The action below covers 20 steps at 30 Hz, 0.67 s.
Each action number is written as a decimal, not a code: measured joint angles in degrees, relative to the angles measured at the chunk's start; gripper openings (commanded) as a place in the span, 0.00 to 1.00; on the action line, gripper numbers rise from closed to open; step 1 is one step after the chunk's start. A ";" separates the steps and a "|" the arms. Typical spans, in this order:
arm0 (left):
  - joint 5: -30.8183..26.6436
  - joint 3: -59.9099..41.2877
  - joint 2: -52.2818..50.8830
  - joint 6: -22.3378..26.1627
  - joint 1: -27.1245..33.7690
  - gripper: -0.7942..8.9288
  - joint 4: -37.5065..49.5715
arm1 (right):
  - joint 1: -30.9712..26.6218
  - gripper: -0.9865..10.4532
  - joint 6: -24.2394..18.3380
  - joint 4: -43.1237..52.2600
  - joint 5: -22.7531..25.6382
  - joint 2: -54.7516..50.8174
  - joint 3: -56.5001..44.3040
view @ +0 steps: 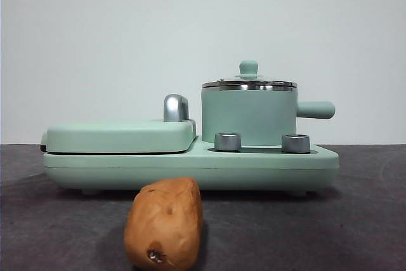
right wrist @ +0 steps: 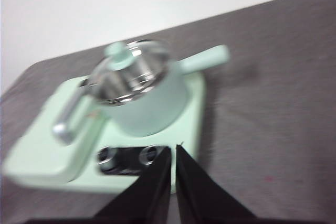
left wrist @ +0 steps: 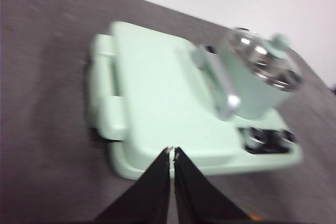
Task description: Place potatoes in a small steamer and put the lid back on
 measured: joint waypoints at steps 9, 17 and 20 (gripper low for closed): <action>9.20 16.11 17.57 1.75 -2.67 0.09 -5.42 | 0.00 0.10 -6.12 -5.97 -15.52 11.89 13.44; 16.94 25.46 28.17 3.34 -6.45 0.10 -7.76 | 0.00 0.10 -10.32 -6.51 -21.38 16.39 17.51; 17.09 26.62 29.35 3.58 -7.69 0.11 -7.58 | 0.00 0.10 -10.58 -6.69 -21.42 16.55 17.51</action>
